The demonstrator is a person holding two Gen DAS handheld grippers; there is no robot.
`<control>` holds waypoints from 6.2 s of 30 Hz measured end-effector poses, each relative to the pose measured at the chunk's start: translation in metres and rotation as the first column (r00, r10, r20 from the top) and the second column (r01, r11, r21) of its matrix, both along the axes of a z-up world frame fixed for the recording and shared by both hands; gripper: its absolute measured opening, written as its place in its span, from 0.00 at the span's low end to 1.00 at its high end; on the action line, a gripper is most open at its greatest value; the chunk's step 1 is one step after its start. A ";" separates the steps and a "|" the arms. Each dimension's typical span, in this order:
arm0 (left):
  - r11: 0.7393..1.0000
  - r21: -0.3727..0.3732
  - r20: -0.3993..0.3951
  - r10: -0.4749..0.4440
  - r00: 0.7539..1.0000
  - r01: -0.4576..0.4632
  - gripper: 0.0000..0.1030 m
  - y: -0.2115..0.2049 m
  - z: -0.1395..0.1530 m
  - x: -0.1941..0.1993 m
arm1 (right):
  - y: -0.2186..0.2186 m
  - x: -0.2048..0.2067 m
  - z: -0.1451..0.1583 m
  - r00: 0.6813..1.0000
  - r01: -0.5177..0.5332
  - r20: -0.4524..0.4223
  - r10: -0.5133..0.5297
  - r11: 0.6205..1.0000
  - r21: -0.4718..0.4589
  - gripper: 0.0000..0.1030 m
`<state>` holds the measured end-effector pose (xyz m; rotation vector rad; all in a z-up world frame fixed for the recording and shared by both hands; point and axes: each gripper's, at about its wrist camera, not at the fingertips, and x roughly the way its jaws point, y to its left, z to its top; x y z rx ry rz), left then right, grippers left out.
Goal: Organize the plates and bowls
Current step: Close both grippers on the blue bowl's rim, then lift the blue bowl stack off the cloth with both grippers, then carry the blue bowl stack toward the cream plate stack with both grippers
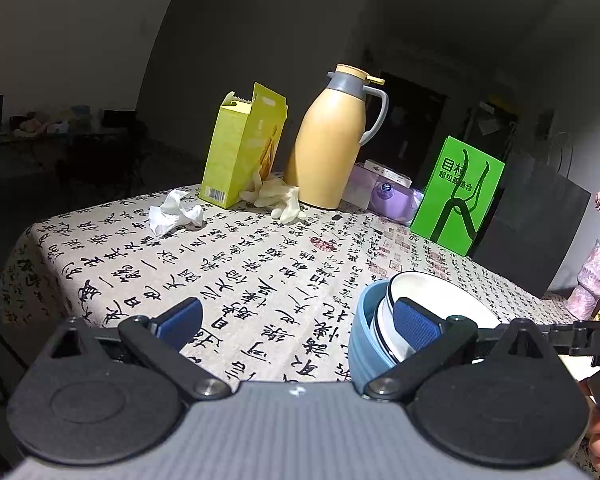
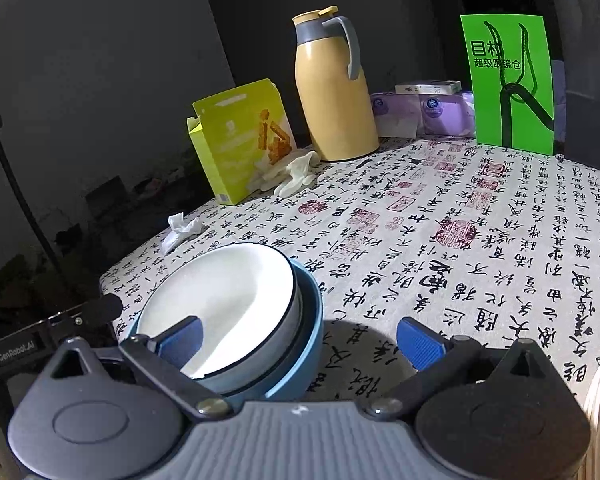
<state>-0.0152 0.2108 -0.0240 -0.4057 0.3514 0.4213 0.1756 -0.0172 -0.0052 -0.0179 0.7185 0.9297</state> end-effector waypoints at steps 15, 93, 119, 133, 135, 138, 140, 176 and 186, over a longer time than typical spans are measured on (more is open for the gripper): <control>0.998 -0.048 0.005 -0.035 0.999 0.035 1.00 0.001 0.007 0.007 | 0.000 0.001 0.001 0.997 0.016 -0.069 -0.015 1.000 0.018 1.00; 0.851 -0.509 -0.228 -0.279 0.933 0.130 0.49 0.024 -0.030 0.104 | 0.041 0.033 -0.036 0.873 0.115 -0.468 -0.141 0.990 -0.084 0.50; 0.855 -0.502 -0.247 -0.285 0.926 0.129 0.50 0.021 -0.028 0.104 | 0.034 0.036 -0.037 0.836 0.156 -0.524 -0.164 0.986 -0.061 0.43; 0.868 -0.478 -0.262 -0.285 0.922 0.133 0.51 0.014 -0.024 0.107 | 0.025 0.034 -0.037 0.832 0.166 -0.530 -0.164 0.985 -0.045 0.41; 0.870 -0.473 -0.262 -0.287 0.921 0.137 0.51 0.012 -0.023 0.108 | 0.023 0.034 -0.036 0.831 0.169 -0.530 -0.166 0.985 -0.042 0.41; 0.873 -0.466 -0.258 -0.289 0.922 0.143 0.51 0.010 -0.021 0.109 | 0.021 0.034 -0.034 0.833 0.173 -0.527 -0.167 0.984 -0.038 0.41; 0.874 -0.463 -0.258 -0.290 0.922 0.145 0.51 0.009 -0.019 0.109 | 0.019 0.034 -0.033 0.835 0.174 -0.525 -0.166 0.984 -0.033 0.41; 0.892 -0.406 -0.245 -0.314 0.917 0.197 0.51 -0.038 0.013 0.123 | -0.031 0.033 -0.010 0.848 0.213 -0.503 -0.166 0.976 0.037 0.41; 0.895 -0.391 -0.236 -0.322 0.917 0.214 0.51 -0.056 0.022 0.127 | -0.051 0.031 0.000 0.855 0.227 -0.489 -0.171 0.972 0.057 0.41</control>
